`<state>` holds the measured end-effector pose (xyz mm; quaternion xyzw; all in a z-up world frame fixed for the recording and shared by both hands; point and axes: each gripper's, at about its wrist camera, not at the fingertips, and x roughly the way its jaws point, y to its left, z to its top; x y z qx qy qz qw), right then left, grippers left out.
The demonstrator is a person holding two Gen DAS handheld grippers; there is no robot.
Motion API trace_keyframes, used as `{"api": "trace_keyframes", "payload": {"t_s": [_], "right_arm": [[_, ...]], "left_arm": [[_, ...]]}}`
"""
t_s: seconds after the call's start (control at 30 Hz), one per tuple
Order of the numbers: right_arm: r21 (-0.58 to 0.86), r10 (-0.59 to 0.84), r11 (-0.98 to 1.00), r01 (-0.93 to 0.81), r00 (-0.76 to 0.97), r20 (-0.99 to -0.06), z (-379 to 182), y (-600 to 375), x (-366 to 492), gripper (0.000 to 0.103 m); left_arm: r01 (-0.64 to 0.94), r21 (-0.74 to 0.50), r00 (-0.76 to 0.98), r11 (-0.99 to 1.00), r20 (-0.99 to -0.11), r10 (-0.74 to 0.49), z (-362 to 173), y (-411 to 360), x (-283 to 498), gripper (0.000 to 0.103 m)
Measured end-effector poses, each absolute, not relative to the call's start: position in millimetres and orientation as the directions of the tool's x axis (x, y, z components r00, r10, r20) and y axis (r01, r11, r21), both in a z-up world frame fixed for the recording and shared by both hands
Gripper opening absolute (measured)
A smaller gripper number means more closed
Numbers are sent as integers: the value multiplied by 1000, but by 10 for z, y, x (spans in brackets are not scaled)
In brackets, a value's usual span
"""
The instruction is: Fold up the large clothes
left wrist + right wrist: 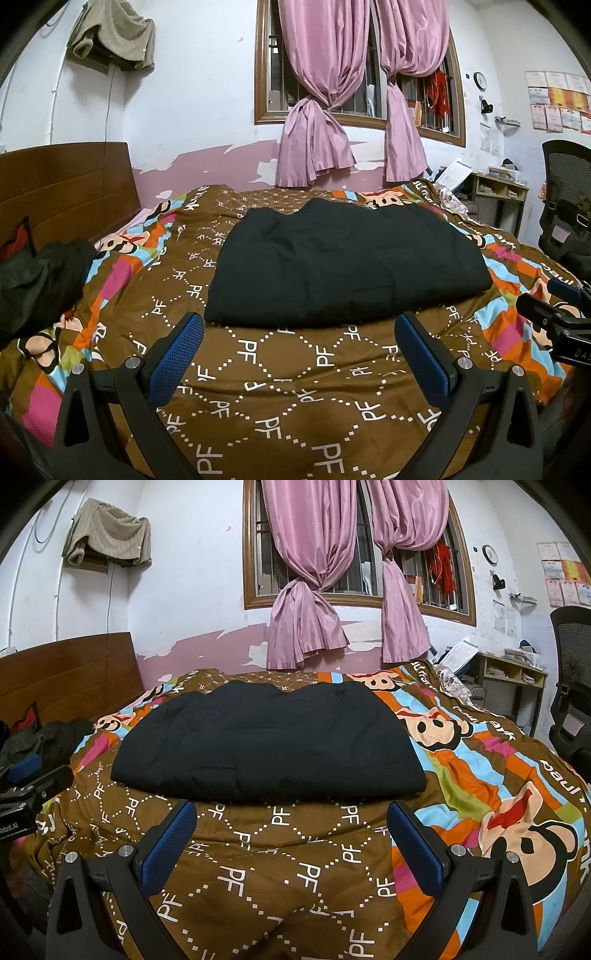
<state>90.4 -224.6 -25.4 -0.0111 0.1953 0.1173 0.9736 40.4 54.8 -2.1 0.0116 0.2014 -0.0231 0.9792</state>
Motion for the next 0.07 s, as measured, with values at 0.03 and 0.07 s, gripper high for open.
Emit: {"api": "trace_keyframes", "payload": {"t_s": [0.03, 0.07], "right_arm": [[24, 224, 972, -233, 896, -384, -254, -2243, 900, 103], [24, 224, 972, -233, 896, -384, -253, -2240, 899, 103]], "left_arm": [[50, 15, 918, 999, -395, -40, -21, 534, 398, 101], [48, 17, 917, 999, -397, -38, -24, 539, 401, 101]]}}
